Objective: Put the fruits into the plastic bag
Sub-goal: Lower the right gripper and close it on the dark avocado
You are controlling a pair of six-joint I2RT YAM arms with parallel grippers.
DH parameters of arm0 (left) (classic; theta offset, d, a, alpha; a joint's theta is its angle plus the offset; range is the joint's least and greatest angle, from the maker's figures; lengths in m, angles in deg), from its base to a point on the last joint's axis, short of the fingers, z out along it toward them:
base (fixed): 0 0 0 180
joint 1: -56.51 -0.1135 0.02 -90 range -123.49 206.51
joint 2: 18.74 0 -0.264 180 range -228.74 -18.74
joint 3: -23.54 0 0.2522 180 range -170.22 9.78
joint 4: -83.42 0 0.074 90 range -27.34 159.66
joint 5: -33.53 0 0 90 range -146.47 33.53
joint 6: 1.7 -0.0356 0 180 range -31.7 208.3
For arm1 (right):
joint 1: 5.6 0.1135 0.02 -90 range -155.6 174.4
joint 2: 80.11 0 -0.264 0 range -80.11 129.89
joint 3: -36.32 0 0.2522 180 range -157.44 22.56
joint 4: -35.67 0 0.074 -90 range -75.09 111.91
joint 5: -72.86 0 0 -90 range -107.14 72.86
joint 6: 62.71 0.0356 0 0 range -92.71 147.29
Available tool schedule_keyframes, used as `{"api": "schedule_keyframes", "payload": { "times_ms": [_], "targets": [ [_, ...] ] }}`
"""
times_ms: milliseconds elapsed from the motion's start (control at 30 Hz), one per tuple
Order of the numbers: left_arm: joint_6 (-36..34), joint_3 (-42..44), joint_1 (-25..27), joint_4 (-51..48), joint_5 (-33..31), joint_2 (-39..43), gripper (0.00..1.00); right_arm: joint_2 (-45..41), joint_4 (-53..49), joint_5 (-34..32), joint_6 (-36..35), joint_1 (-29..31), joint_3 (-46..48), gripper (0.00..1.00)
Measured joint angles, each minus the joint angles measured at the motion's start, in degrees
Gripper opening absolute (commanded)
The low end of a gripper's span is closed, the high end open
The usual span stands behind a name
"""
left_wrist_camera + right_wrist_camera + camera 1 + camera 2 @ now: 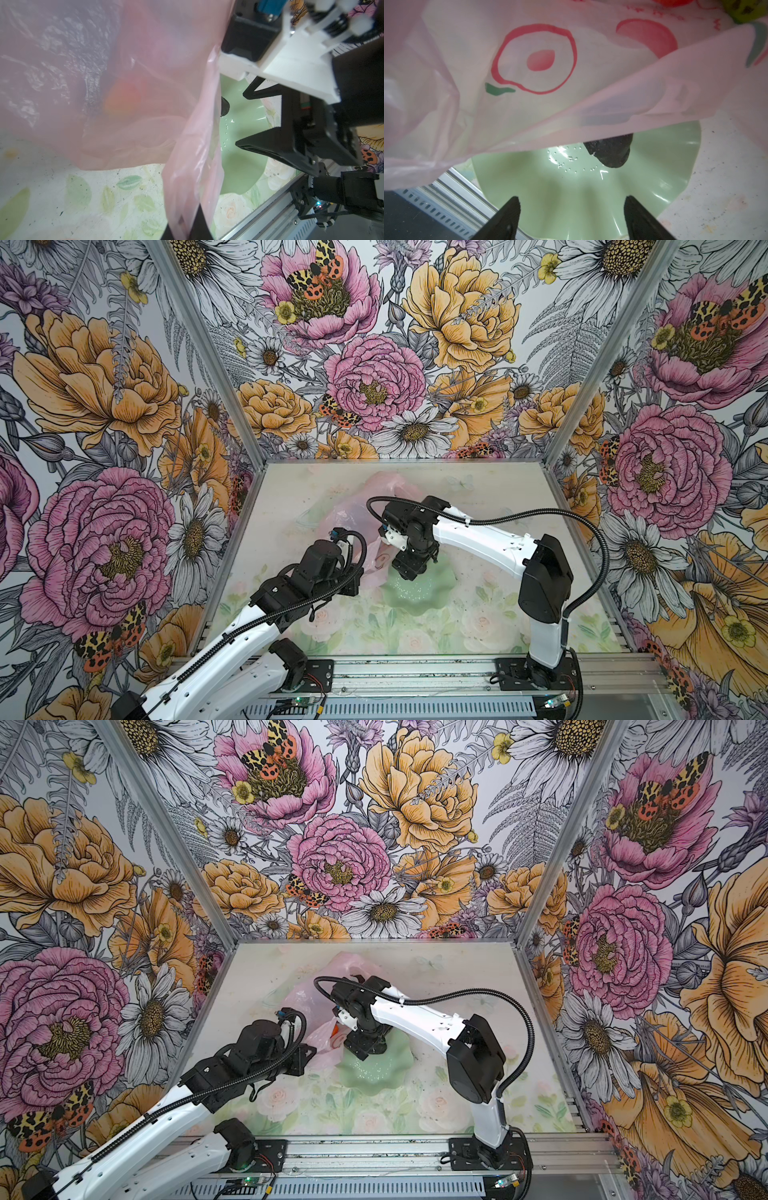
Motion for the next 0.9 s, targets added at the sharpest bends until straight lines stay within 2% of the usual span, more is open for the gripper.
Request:
{"api": "schedule_keyframes", "payload": {
  "times_ms": [900],
  "targets": [
    [0.0, 0.0, 0.8, -0.2, -0.7, 0.0, 0.0, 5.2, 5.3, 0.9, 0.1, -2.6, 4.2, 0.76]
  ]
}}
